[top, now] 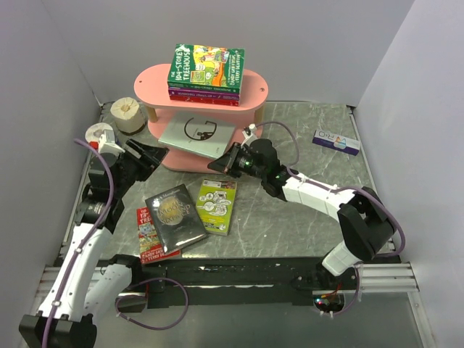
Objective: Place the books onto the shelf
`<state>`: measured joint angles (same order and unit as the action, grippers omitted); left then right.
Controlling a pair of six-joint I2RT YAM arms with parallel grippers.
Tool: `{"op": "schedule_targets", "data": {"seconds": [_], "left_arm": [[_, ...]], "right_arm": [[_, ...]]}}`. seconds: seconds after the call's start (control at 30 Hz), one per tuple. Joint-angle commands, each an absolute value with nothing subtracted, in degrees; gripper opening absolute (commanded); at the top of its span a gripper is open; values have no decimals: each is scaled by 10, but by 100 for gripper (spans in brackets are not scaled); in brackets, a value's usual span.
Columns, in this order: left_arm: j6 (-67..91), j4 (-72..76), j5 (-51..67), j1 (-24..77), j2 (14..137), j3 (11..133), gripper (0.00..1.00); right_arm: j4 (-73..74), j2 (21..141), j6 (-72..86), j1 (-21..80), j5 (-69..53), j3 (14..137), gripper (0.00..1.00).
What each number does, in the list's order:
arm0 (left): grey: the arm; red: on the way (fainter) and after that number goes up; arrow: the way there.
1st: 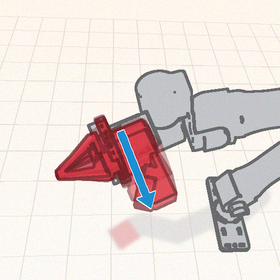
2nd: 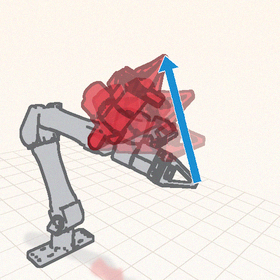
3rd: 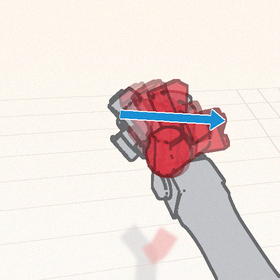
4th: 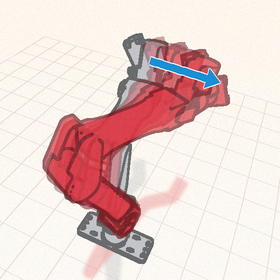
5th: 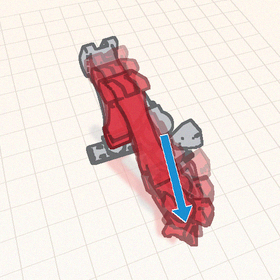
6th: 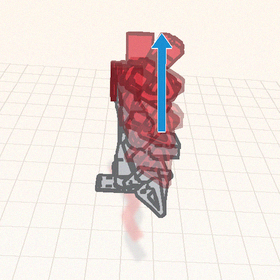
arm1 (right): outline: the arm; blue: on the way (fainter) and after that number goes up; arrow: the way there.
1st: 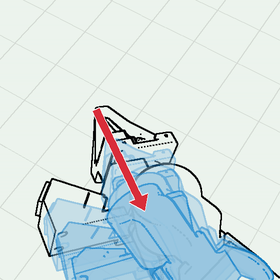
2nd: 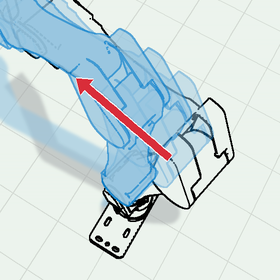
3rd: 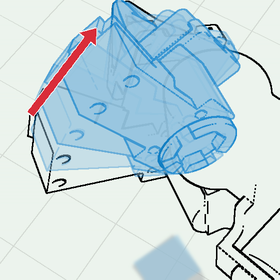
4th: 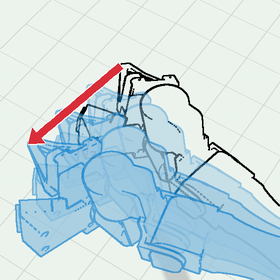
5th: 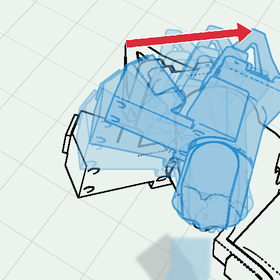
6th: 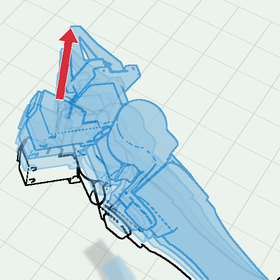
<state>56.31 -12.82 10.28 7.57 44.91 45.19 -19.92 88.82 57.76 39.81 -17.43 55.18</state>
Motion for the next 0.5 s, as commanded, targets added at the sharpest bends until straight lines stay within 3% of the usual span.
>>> {"op": "schedule_targets", "data": {"seconds": [0.0, 0.47], "left_arm": [[542, -150, 79, 71, 425, 447, 72], [543, -102, 83, 67, 474, 423, 71]], "right_arm": [[-208, 894, 582, 390, -139, 592, 0], [-179, 931, 577, 355, -141, 635, 0]]}}
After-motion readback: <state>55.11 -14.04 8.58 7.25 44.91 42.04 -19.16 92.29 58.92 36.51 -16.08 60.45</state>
